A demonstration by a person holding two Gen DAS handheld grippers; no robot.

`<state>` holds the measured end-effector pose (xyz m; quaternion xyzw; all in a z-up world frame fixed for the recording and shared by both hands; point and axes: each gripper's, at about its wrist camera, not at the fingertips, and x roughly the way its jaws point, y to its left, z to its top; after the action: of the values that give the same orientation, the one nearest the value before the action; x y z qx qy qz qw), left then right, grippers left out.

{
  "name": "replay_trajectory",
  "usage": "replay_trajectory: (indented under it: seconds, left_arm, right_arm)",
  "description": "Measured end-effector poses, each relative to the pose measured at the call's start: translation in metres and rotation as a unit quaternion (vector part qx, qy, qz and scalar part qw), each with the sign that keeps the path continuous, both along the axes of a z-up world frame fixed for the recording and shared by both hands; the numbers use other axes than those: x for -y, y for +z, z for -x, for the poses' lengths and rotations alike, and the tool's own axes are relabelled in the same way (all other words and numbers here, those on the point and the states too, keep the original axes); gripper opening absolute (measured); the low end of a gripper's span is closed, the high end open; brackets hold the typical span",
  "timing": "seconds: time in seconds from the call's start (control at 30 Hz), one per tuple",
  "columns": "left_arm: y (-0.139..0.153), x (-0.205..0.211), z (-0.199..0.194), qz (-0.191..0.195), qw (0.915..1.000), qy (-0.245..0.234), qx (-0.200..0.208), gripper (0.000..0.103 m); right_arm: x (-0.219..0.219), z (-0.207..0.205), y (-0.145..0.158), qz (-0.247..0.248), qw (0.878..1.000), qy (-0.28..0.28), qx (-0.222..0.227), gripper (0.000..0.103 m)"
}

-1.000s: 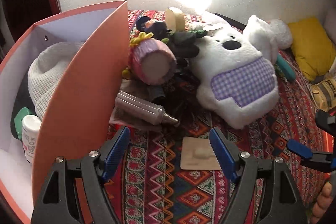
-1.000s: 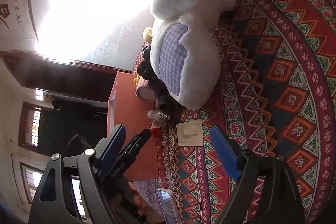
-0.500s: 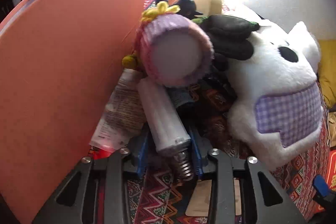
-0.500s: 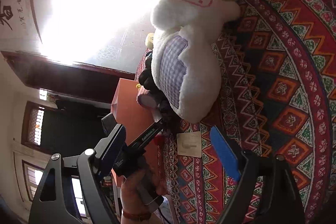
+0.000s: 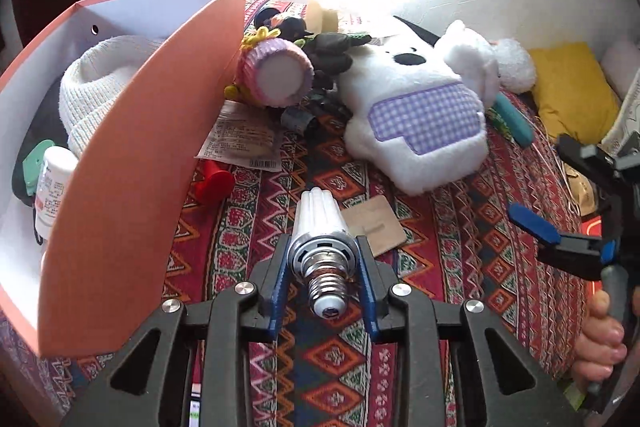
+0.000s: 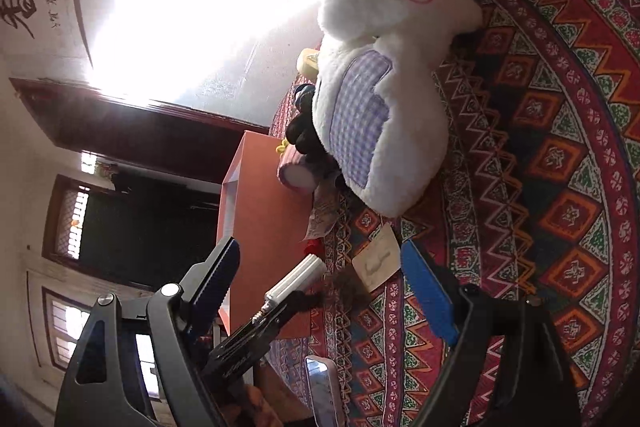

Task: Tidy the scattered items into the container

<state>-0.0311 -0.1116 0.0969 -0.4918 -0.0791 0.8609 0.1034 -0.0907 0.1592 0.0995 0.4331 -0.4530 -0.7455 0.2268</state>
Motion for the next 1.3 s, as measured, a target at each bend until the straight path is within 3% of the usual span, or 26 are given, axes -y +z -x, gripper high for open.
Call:
replay_trajectory:
  seconds: [0.53,0.63,0.73,0.8,0.9,1.0,1.1,1.17,1.2,1.23,1.3]
  left_arm:
    - [0.037,0.018,-0.009,-0.094,0.9948,-0.025,-0.029,0.026]
    - [0.042,0.013,-0.012,-0.104,0.9928,-0.049,-0.034,0.026]
    - [0.044,0.005,-0.016,-0.106,0.9911,-0.071,-0.039,0.027]
    - [0.043,0.002,-0.017,-0.108,0.9904,-0.077,-0.041,0.027]
    - [0.04,-0.002,-0.017,-0.12,0.9883,-0.088,-0.035,0.027]
    - [0.033,-0.013,-0.017,-0.114,0.9868,-0.112,-0.026,0.027]
    - [0.022,-0.023,-0.015,-0.102,0.9863,-0.13,-0.003,0.028]
    - [0.011,-0.029,-0.013,-0.073,0.9881,-0.134,0.018,0.042]
    - [0.005,-0.031,-0.012,-0.055,0.989,-0.135,0.025,0.062]
    - [0.0,-0.032,-0.011,-0.037,0.9899,-0.134,0.027,0.074]
    - [-0.009,-0.033,-0.009,-0.012,0.9906,-0.132,0.035,0.075]
  right_arm:
    - [0.051,-0.002,-0.002,-0.037,0.998,0.052,0.0,0.084]
    - [0.057,-0.001,-0.013,0.018,0.998,0.065,0.017,0.084]
    - [0.066,0.0,-0.034,0.139,0.986,0.083,0.049,0.074]
    - [0.071,0.0,-0.046,0.184,0.977,0.09,0.067,0.064]
    - [0.077,-0.001,-0.056,0.2,0.972,0.086,0.086,0.061]
    - [0.078,-0.001,-0.06,0.218,0.969,0.08,0.083,0.032]
    - [0.07,-0.002,-0.046,0.187,0.979,0.061,0.054,0.025]
    - [0.06,-0.004,-0.036,0.165,0.985,0.039,0.037,0.025]
    - [0.054,-0.005,-0.033,0.154,0.987,0.028,0.032,0.025]
    - [0.049,-0.005,-0.031,0.145,0.989,0.02,0.027,0.025]
    - [0.039,-0.005,-0.03,0.147,0.989,0.011,0.024,0.025]
